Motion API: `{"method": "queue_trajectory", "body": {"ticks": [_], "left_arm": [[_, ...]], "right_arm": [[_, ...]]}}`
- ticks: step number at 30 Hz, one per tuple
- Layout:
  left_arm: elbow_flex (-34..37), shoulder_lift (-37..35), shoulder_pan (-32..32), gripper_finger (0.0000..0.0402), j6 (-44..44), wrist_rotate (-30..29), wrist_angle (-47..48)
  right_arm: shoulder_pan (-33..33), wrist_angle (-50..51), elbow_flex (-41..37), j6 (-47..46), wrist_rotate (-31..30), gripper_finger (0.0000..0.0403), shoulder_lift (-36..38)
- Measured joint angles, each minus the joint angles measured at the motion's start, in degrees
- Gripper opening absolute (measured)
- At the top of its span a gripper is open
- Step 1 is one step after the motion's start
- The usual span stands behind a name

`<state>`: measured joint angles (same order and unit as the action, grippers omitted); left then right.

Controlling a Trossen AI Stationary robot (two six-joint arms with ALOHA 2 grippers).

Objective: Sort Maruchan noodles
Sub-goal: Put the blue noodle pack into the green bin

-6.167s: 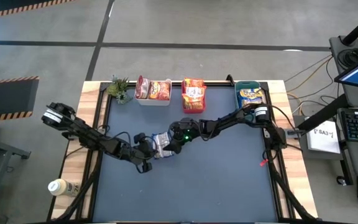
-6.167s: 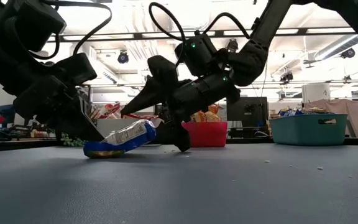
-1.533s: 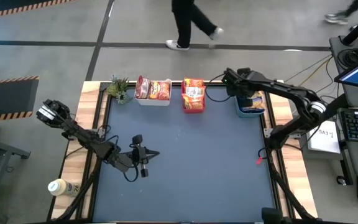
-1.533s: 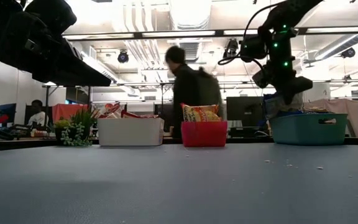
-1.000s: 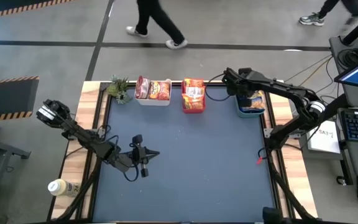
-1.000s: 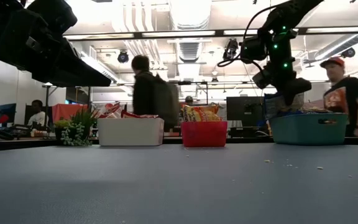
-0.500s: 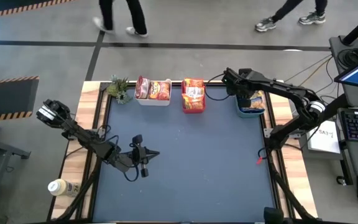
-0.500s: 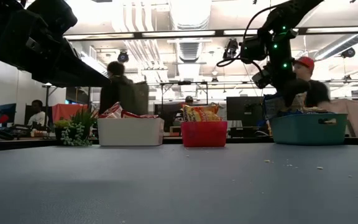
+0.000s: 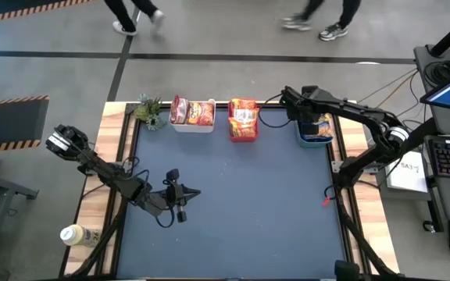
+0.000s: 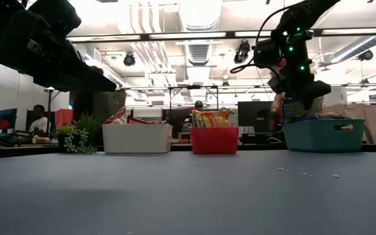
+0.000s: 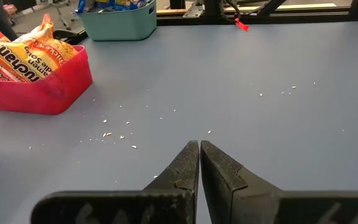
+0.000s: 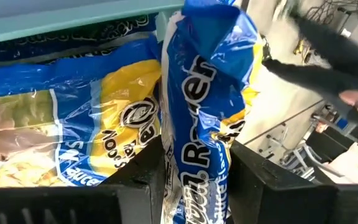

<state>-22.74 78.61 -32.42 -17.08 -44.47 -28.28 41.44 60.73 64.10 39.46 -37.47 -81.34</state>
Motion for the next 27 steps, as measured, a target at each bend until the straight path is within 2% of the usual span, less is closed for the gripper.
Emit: {"method": "queue_trajectory", "body": {"ticks": [27], "left_arm": [[0.0,0.0,0.0,0.0,-0.2,0.0,0.0]], "right_arm": [[1.1,0.3,-0.2,-2.0,0.0,0.0123,0.0]]}}
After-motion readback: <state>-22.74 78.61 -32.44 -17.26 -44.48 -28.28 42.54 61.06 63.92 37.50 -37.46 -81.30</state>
